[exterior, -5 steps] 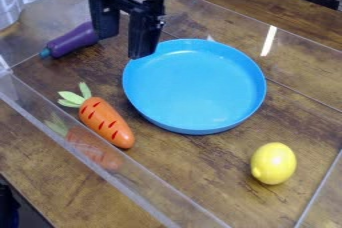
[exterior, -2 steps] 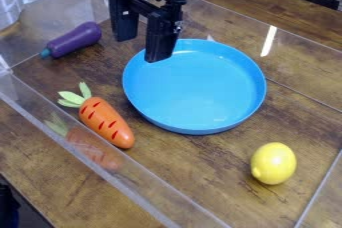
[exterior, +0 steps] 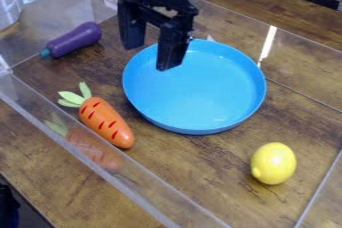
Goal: Remove the purple eggplant from the blue tray and put it on the table
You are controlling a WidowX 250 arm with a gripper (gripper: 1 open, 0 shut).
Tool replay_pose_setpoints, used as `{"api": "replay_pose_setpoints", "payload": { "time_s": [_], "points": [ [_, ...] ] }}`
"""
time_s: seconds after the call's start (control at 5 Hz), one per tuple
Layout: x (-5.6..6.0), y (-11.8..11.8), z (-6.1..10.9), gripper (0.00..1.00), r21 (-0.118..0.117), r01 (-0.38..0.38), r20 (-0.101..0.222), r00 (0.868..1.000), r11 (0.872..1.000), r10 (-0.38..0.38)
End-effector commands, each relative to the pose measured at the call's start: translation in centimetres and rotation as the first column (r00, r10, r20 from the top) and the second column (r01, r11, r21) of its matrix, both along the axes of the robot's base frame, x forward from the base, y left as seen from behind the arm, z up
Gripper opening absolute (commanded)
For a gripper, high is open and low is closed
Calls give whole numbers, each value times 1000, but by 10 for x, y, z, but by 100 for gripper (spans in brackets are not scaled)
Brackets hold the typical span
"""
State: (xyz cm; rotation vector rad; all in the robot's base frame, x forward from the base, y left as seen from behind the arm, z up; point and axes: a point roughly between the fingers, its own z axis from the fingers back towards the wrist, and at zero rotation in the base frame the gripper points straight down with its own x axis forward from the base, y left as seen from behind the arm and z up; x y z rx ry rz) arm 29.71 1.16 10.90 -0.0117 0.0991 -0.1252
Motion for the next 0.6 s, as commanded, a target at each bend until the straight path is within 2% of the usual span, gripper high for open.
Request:
{"api": "replay_pose_setpoints", "payload": {
  "time_s": [0.0,0.2,0.4],
  "points": [
    [3,2,6,100,4,-20,37,999,1000,20],
    [2,1,4,100,4,-30,36,999,1000,29],
    [3,5,3,100,4,-76,35,996,997,76]
  ]
}}
